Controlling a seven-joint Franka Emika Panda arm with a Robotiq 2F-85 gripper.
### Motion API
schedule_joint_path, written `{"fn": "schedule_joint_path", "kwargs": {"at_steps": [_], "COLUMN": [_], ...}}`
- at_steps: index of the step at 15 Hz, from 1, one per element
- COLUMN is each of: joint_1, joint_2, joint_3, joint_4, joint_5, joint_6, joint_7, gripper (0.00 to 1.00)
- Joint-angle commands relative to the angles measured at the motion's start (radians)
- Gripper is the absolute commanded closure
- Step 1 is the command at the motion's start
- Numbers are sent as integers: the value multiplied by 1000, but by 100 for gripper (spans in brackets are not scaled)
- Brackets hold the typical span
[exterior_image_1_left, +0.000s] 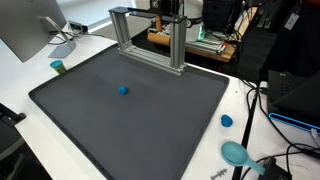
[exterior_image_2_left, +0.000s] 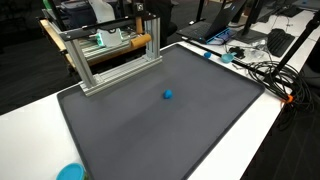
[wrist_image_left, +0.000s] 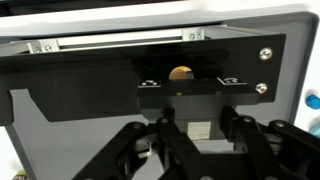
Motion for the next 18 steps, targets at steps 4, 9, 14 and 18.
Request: {"fn": "schedule_joint_path", "kwargs": {"at_steps": [4,9,14,18], "joint_1": [-8,-1,-2,-14], "joint_2": [-10,-8,-9,-10], "joint_3": [4,18,39,42], "joint_4": [-3,-14,-21,-22], "joint_5": [13,14,11,-11], "joint_6": [-35,-54,-36,-35], "joint_7": [11,23,55,62], "gripper": [28,16,37,35]}}
